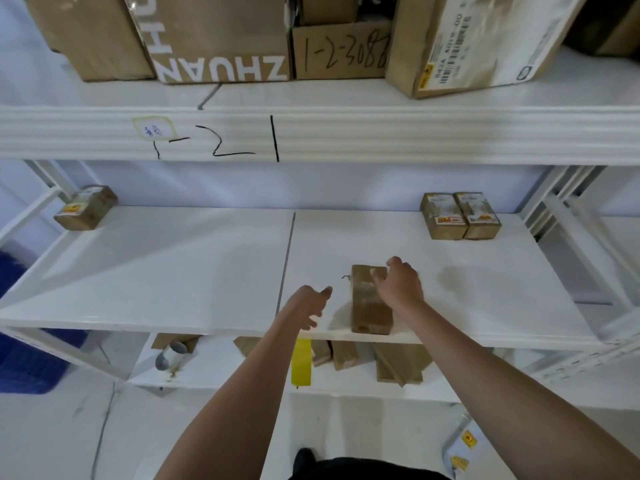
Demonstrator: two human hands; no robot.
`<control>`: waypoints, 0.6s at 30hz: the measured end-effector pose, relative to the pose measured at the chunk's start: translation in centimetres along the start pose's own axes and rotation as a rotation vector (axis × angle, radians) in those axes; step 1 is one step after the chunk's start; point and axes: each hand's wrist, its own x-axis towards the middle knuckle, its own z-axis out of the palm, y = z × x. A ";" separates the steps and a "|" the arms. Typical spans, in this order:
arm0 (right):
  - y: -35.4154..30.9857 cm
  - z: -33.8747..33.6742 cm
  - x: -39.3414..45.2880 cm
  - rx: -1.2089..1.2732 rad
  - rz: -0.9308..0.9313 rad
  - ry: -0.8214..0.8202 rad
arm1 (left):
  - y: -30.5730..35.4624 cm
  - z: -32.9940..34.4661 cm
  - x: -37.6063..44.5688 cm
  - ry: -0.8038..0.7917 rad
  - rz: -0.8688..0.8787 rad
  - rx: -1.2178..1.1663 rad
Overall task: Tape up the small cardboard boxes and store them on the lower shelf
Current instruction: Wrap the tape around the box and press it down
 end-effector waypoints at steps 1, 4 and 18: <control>0.5 -0.3 0.1 0.026 0.005 -0.013 | 1.1 0.6 -0.1 0.043 0.043 0.014; 1.7 -1.0 0.5 0.024 -0.004 -0.044 | 4.1 2.1 -0.6 0.084 0.067 0.115; 1.8 -2.2 1.9 0.544 0.500 -0.400 | 8.2 2.8 -0.7 -0.197 0.058 -0.262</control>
